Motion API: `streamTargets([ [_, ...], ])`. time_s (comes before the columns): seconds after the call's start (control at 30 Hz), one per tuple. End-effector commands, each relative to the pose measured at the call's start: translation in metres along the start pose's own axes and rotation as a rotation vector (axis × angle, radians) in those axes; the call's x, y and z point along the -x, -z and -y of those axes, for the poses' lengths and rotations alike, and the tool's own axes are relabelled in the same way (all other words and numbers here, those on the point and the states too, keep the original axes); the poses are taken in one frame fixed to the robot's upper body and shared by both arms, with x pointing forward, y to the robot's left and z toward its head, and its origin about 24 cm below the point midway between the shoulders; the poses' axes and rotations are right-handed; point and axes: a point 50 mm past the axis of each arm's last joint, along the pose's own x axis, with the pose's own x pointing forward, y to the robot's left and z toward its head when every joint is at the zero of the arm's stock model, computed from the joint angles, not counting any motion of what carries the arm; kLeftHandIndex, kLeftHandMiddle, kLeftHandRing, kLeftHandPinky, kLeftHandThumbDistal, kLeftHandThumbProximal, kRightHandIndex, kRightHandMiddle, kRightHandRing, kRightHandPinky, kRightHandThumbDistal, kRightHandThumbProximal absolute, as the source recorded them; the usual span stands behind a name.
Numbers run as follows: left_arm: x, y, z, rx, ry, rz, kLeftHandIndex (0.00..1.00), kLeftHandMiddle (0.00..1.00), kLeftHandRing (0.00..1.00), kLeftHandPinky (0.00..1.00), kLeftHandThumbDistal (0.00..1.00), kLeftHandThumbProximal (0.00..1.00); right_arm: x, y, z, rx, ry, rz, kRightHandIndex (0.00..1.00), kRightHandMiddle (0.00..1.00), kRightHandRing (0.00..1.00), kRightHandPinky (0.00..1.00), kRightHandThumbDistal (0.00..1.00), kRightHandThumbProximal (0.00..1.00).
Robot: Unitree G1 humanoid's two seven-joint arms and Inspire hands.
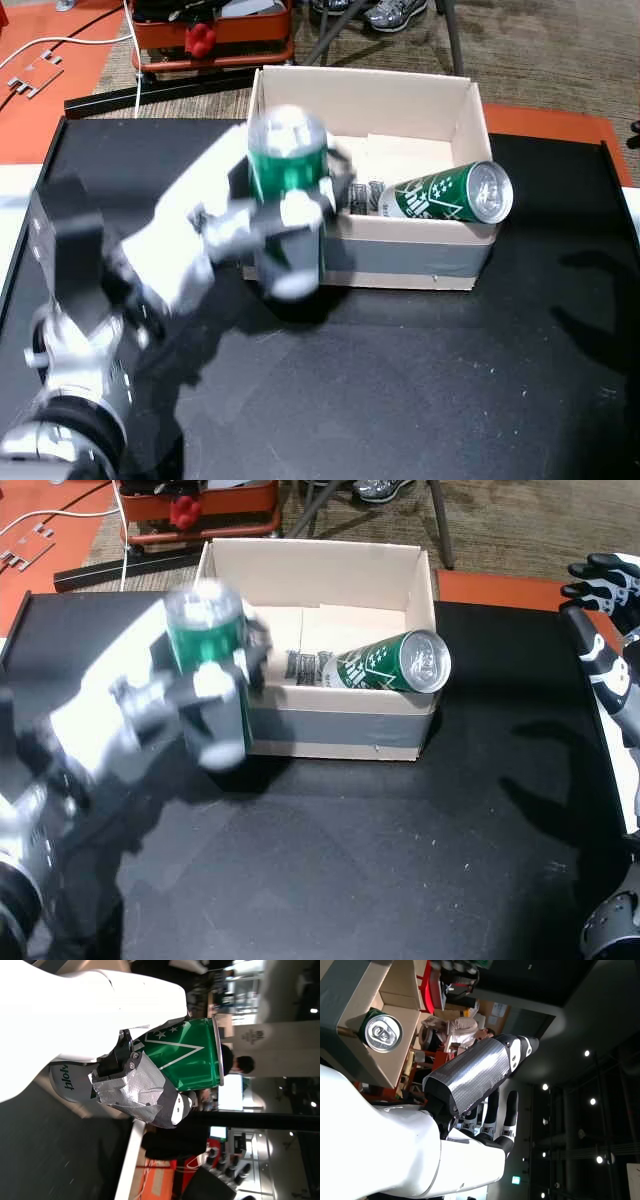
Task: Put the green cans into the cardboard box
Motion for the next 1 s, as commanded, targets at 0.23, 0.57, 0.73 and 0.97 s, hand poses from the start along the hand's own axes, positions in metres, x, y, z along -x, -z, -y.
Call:
streamTargets([
  [0.23,-0.022,-0.059,-0.020,-0.157,-0.003,0.211,0.43,0.33,0.34,0.39,0.00,0.00,-0.003,0.003,-0.004,-0.005,0.009,0.001,0.43,0.46,0.54,0.57,1.00,0.34],
  [0.57,-0.060,-0.136,-0.020,-0.424,0.004,0.368,0.56,0.39,0.34,0.38,0.00,0.00,-0.006,0.005,-0.009,-0.020,0.007,-0.007,0.43,0.47,0.55,0.58,0.98,0.33],
  [0.73,-0.074,-0.140,-0.018,-0.513,-0.052,0.274,0.58,0.43,0.38,0.43,0.00,0.00,-0.006,0.006,-0.010,-0.027,0.002,-0.006,0.44,0.48,0.56,0.58,0.96,0.31],
  [0.97,-0.085,-0.122,-0.011,-0.555,-0.082,0.122,0.64,0.41,0.34,0.42,0.00,0.00,-0.004,0.006,-0.012,-0.023,0.005,0.006,0.44,0.48,0.56,0.59,0.98,0.33],
])
